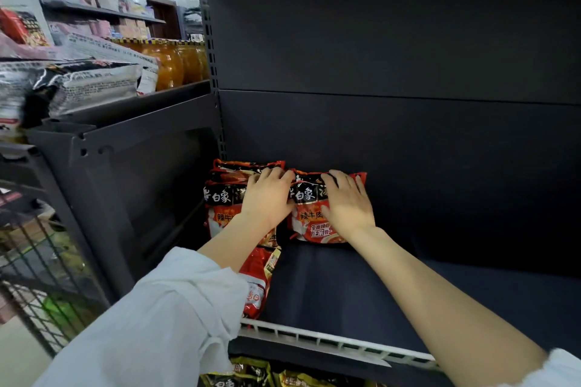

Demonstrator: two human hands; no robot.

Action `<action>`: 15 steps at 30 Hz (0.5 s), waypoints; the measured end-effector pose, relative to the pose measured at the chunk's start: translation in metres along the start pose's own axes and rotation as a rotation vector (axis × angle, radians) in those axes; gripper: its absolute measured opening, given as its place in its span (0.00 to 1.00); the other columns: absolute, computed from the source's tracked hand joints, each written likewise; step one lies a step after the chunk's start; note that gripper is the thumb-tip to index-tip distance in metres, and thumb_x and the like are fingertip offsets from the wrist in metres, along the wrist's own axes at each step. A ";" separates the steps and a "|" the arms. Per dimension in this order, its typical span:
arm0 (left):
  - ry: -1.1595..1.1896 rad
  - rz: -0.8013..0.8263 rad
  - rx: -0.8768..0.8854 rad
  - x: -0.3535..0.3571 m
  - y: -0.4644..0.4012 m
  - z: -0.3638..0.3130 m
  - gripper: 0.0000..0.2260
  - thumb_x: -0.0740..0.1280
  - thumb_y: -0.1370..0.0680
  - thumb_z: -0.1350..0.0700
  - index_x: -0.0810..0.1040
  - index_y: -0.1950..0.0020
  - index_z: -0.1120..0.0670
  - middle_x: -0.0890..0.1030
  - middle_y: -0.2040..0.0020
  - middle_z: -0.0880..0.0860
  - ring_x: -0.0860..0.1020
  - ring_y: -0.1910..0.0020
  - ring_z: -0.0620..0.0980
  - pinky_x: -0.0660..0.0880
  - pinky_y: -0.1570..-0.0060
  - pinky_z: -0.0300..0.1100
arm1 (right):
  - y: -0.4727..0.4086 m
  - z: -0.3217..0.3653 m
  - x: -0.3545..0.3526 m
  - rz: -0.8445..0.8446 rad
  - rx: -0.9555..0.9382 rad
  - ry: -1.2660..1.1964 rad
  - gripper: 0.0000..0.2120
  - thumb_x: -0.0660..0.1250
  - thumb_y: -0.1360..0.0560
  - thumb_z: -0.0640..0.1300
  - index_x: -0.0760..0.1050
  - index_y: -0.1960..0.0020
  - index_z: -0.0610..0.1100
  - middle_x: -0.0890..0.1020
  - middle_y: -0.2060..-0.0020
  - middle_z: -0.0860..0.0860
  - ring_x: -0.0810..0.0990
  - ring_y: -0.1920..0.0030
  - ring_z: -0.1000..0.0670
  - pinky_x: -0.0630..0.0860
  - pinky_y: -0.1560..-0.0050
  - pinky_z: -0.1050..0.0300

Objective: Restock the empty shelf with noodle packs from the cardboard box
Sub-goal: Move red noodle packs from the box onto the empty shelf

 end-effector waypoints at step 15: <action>0.621 -0.038 -0.220 -0.038 0.105 -0.129 0.05 0.64 0.24 0.56 0.79 0.53 0.50 0.82 0.56 0.48 0.81 0.55 0.49 0.77 0.51 0.46 | 0.138 -0.064 -0.110 -0.013 0.026 -0.393 0.08 0.61 0.22 0.45 0.77 0.46 0.48 0.81 0.55 0.51 0.80 0.56 0.49 0.79 0.57 0.48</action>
Point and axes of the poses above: each hand's wrist, its own y-axis away from the middle knuckle, its own x-axis out of the palm, z = x × y, the point moved 6 cm from there along -y, towards the middle knuckle
